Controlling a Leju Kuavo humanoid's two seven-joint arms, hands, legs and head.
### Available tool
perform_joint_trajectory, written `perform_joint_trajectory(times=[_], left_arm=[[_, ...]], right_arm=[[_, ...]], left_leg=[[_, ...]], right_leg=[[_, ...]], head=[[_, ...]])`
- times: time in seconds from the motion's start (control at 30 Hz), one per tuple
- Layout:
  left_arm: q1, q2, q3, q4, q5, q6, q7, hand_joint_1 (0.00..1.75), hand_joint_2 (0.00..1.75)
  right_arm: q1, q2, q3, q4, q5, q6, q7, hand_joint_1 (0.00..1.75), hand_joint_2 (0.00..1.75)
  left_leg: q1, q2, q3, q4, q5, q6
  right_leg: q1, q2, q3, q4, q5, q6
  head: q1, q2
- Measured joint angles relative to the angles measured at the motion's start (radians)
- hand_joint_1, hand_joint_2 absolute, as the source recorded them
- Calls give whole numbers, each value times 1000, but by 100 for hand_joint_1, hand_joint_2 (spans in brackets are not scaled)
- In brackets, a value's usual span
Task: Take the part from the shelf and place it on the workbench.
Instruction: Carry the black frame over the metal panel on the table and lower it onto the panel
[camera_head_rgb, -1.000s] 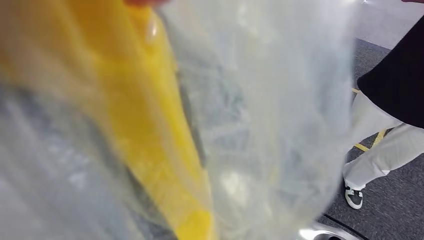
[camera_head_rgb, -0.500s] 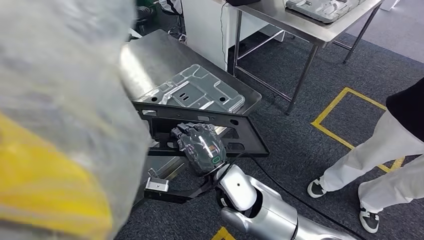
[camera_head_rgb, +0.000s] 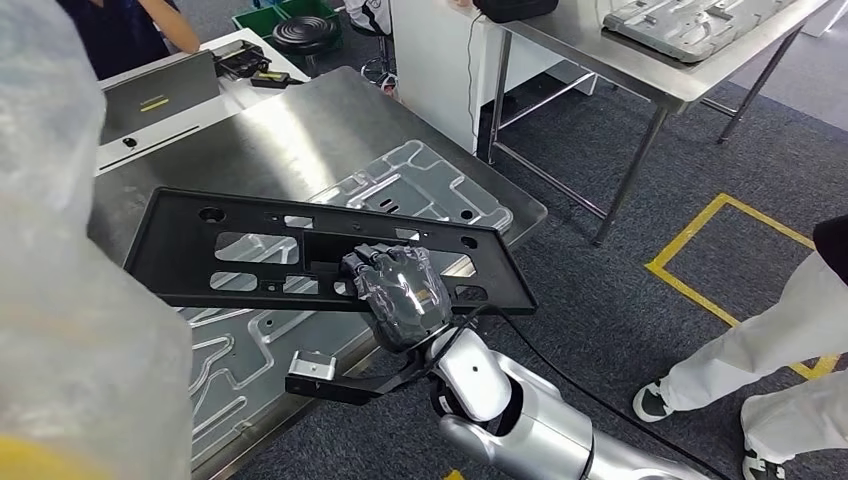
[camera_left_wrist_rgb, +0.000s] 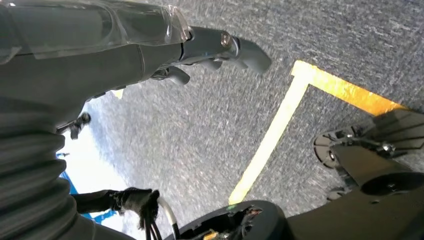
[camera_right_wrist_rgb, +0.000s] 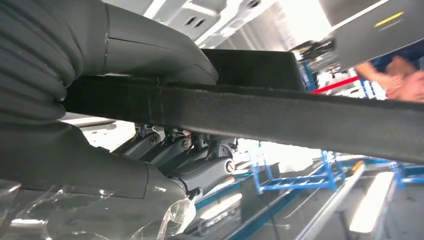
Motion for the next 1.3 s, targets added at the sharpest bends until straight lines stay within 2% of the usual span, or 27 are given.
perform_joint_trajectory(times=[0.07,0.13,0.17,0.23,0.27,0.3,0.33,0.37,0.43,0.47,0.53,0.57,0.6,0.67,0.73,0.77,0.8,0.83,0.87,0.9,0.97,1.03,1.1,1.17,1.2,1.23,1.3], left_arm=[[-2,1,0,0,0,1,0,0,175],[-3,1,0,0,0,1,-2,0,175],[-4,1,0,0,0,1,-2,0,175],[-5,0,0,0,0,1,-3,0,175],[-6,0,0,0,0,1,-3,0,175],[-5,0,0,0,0,1,-3,0,175],[-4,0,0,0,0,1,-3,0,175],[-3,0,0,0,0,1,-3,0,175],[-3,0,0,0,2,0,-3,0,175],[-4,0,0,0,4,-1,-3,0,175],[-3,0,0,0,6,-2,-3,0,175],[-2,1,0,0,6,-2,-3,0,175],[0,2,0,0,6,-2,-3,0,175],[0,2,0,0,6,-2,-3,0,175],[-3,1,0,0,6,-1,-3,0,175],[-4,1,0,0,6,-1,-3,0,175],[-3,1,0,0,6,-1,-3,0,175],[-2,2,0,0,5,-1,-3,0,175],[0,2,0,0,5,-2,-3,0,175],[0,2,0,0,5,-1,-3,0,175],[-1,5,0,0,5,0,-3,0,175],[-4,7,0,1,5,0,-3,0,175],[-2,7,0,1,5,0,-3,0,175],[0,7,0,1,5,-1,-2,0,175],[0,6,0,1,5,-1,-2,0,175],[-2,6,0,1,5,-1,-2,0,175],[-4,4,0,1,5,-1,-2,0,175]], right_arm=[[-1,2,0,0,-4,2,-1,175,175],[-2,3,1,0,-5,3,-2,175,175],[-2,4,1,0,-6,3,-2,175,175],[-1,3,2,0,-6,4,-3,175,175],[0,3,2,0,-6,4,-3,175,175],[1,3,3,1,-6,5,-3,175,175],[2,2,3,1,-6,5,-3,175,175],[2,2,4,1,-6,5,-3,175,175],[2,2,5,1,-6,5,-4,175,175],[2,2,5,0,-6,5,-4,175,175],[2,2,6,0,-7,5,-5,175,175],[2,3,6,0,-7,5,-5,175,175],[2,4,6,0,-7,5,-5,175,175],[1,5,6,0,-7,5,-5,175,175],[1,5,7,1,-7,4,-5,175,175],[1,5,7,2,-7,4,-6,175,175],[2,5,7,2,-7,4,-6,175,175],[2,5,8,2,-7,4,-6,175,175],[3,5,8,3,-7,4,-6,175,175],[3,5,8,3,-7,3,-7,175,175],[3,6,8,3,-7,2,-8,175,175],[3,6,8,3,-7,2,-9,175,175],[2,8,8,3,-7,1,-10,175,175],[2,10,8,3,-7,1,-11,175,175],[2,10,8,3,-7,0,-11,175,175],[3,9,8,3,-7,0,-12,175,175],[6,8,8,5,-8,-1,-12,175,175]], left_leg=[[-6,15,43,-106,53,20],[-3,8,58,-134,65,36],[0,-1,62,-136,66,41],[1,-19,63,-136,64,46],[1,-29,64,-135,63,47],[1,-40,64,-135,62,47],[1,-52,66,-135,61,47],[2,-64,67,-135,60,46],[2,-89,71,-132,56,40],[1,-99,70,-130,54,36],[1,-116,66,-128,52,27],[2,-124,63,-128,52,22],[3,-119,61,-125,49,17],[3,-77,36,-70,16,4],[6,-31,-29,64,-52,-9],[9,-23,-65,135,-80,-13],[11,-19,-89,181,-93,-16],[13,-17,-93,188,-86,-19],[14,-12,-73,148,-60,-19],[14,0,-34,74,-23,-17],[5,41,43,-76,31,-6],[-5,58,67,-129,41,6],[-3,37,67,-131,43,15],[5,17,72,-136,46,25],[9,8,76,-138,48,30],[9,-2,76,-138,47,33],[9,-23,77,-138,46,36]], right_leg=[[4,-20,17,0,-19,17],[4,-9,12,35,-51,31],[3,7,-10,85,-79,35],[0,30,-87,238,-147,39],[0,32,-126,305,-168,41],[-1,33,-151,339,-169,41],[-1,34,-156,330,-149,41],[-2,38,-137,276,-110,39],[-7,74,-65,114,-28,36],[-9,91,-37,53,-4,34],[-7,104,-18,10,5,27],[-7,92,-18,10,6,22],[-7,83,-16,8,7,17],[-11,63,-13,5,7,6],[-10,41,-12,5,4,-3],[-9,29,-12,5,3,-5],[-9,17,-11,5,1,-5],[-9,6,-9,6,-1,-4],[-9,-5,-6,6,-4,-3],[-8,-15,-2,6,-7,0],[-4,-35,7,6,-14,7],[0,-52,12,6,-21,16],[-1,-61,15,7,-27,27],[-3,-28,2,46,-56,36],[-5,-3,-20,96,-84,40],[-6,18,-54,168,-118,42],[-7,31,-124,299,-166,45]], head=[[0,0],[1,0],[2,0],[4,0],[4,0],[5,0],[5,0],[5,0],[5,0],[5,0],[5,0],[5,0],[6,0],[4,0],[1,0],[1,0],[1,0],[1,0],[1,0],[1,0],[1,0],[1,0],[1,0],[2,0],[3,0],[4,0],[5,0]])
